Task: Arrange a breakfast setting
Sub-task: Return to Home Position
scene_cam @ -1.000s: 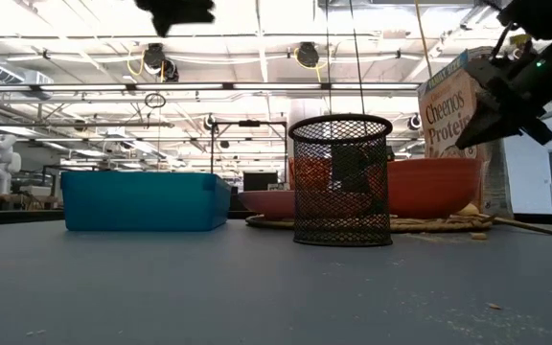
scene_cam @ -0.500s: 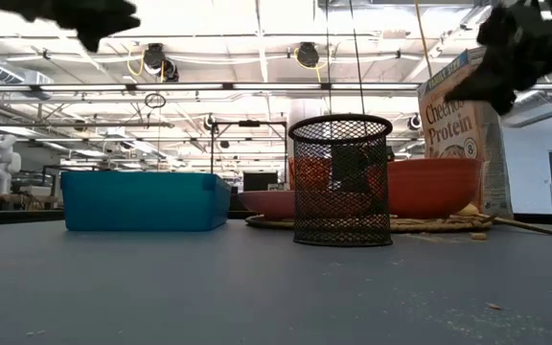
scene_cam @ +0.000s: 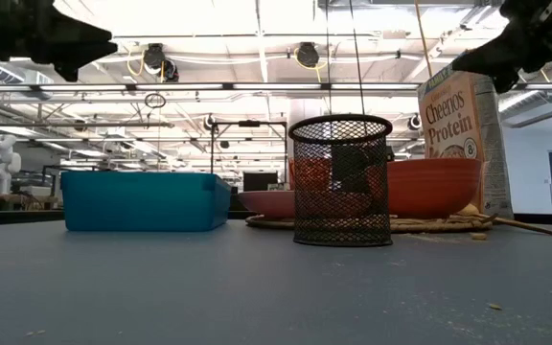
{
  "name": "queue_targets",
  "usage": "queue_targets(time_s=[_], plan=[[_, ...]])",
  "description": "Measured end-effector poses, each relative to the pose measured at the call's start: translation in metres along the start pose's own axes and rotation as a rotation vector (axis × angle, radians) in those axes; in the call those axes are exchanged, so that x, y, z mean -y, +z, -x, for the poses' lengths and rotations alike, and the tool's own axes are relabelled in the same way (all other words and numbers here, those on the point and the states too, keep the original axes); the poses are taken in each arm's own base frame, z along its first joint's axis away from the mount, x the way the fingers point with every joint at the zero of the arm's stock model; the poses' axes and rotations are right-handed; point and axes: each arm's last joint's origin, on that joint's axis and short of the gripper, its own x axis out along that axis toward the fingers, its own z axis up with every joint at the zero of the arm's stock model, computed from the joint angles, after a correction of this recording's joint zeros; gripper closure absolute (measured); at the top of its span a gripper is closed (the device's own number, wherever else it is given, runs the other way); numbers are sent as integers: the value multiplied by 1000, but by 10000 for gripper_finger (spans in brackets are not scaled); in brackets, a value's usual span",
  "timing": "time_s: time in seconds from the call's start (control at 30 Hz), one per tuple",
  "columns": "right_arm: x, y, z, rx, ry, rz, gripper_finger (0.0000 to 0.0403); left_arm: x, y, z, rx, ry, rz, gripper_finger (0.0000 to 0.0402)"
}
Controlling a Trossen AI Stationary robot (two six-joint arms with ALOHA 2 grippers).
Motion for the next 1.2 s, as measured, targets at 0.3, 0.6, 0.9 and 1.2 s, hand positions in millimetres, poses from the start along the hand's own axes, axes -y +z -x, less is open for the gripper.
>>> queue_targets(time_s=[0.3,0.6,0.9,1.2], plan=[[2,-4,11,22,2,-19,403,0,-23,-2,-22,15,-9,252],[2,-22,-9,122,18,-20,403,2,-47,-11,48,17,-4,252],[2,-51,-29,156,24,-30,403,2,-54,-13,94,21,-19,252],[2,-51,-32,291,42,-39,403,2,-54,-13,96,21,-20,252]])
